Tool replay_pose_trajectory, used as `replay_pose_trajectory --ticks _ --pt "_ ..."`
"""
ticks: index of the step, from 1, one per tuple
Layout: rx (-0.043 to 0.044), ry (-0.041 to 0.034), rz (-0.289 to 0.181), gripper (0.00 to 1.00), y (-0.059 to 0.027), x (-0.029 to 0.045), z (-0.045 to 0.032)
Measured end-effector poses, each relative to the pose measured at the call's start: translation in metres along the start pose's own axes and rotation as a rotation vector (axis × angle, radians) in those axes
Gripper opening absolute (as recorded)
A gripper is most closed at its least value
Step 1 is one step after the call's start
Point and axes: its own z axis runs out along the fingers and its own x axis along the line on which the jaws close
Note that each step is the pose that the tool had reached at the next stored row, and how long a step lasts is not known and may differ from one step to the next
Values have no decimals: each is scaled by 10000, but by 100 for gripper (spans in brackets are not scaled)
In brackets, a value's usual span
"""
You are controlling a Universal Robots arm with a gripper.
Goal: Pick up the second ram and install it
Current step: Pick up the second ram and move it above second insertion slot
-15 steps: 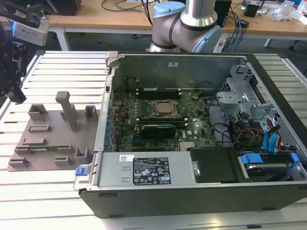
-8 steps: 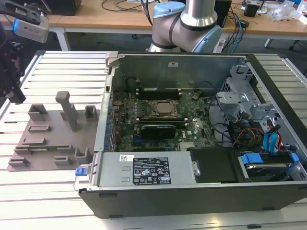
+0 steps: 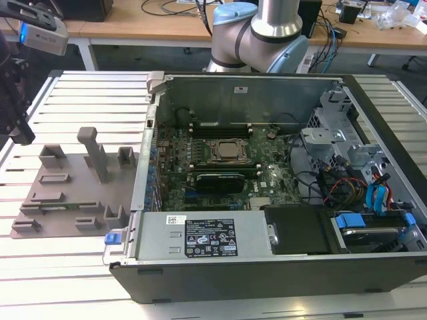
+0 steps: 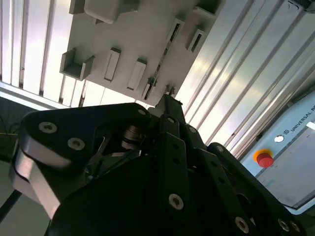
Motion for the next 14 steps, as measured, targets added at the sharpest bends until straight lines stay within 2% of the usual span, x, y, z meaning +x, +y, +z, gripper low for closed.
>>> replay_pose_trajectory --ticks 1,4,5,6,8,12,14 --pt "0 1 -10 11 0 0 0" --pt "-1 1 -23 29 0 0 0" --pt "-1 1 -29 29 0 0 0" --pt "-1 1 -36 36 0 0 0" --pt "-1 2 -46 36 0 0 0" --pt "-1 2 -45 36 -5 3 110" --pt "-1 2 -45 36 -6 4 141"
